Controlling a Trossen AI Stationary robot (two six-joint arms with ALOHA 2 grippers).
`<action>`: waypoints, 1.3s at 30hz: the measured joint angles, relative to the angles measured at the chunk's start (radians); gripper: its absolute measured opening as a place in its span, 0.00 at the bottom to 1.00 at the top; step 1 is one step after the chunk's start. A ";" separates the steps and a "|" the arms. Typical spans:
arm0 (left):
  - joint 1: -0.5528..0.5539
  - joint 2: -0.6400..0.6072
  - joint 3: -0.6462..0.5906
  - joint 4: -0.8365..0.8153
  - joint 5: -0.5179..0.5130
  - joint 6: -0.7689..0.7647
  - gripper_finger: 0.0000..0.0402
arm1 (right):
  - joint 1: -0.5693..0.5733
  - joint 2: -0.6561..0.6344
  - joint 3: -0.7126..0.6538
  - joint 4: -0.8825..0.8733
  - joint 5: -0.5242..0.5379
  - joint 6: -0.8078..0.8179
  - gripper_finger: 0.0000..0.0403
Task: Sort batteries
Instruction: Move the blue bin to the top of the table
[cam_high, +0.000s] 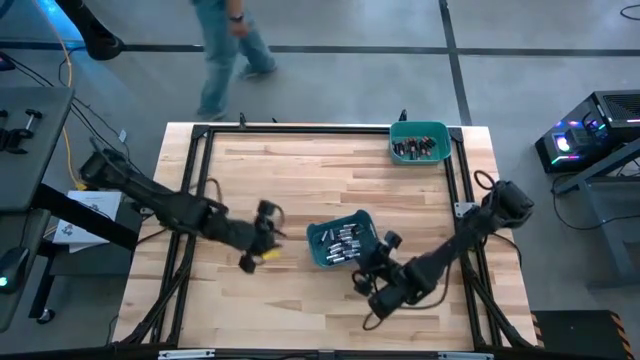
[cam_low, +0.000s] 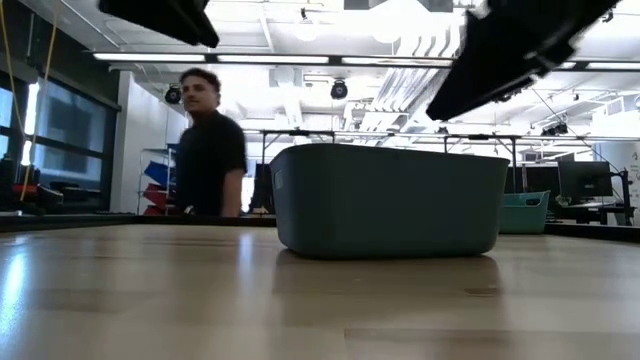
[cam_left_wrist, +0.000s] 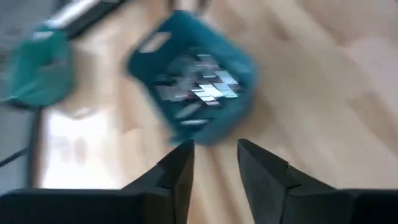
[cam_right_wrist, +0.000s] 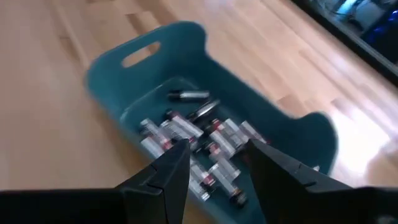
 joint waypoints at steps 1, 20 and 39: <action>-0.014 0.035 0.031 -0.025 0.030 -0.001 0.31 | 0.014 0.003 0.000 0.000 0.002 0.018 0.38; 0.090 0.430 0.180 0.055 0.190 0.194 0.63 | 0.161 -0.086 0.000 0.096 0.201 -0.043 0.38; 0.169 0.509 0.179 0.134 0.350 0.371 0.34 | 0.154 -0.086 0.000 0.130 0.214 -0.016 0.38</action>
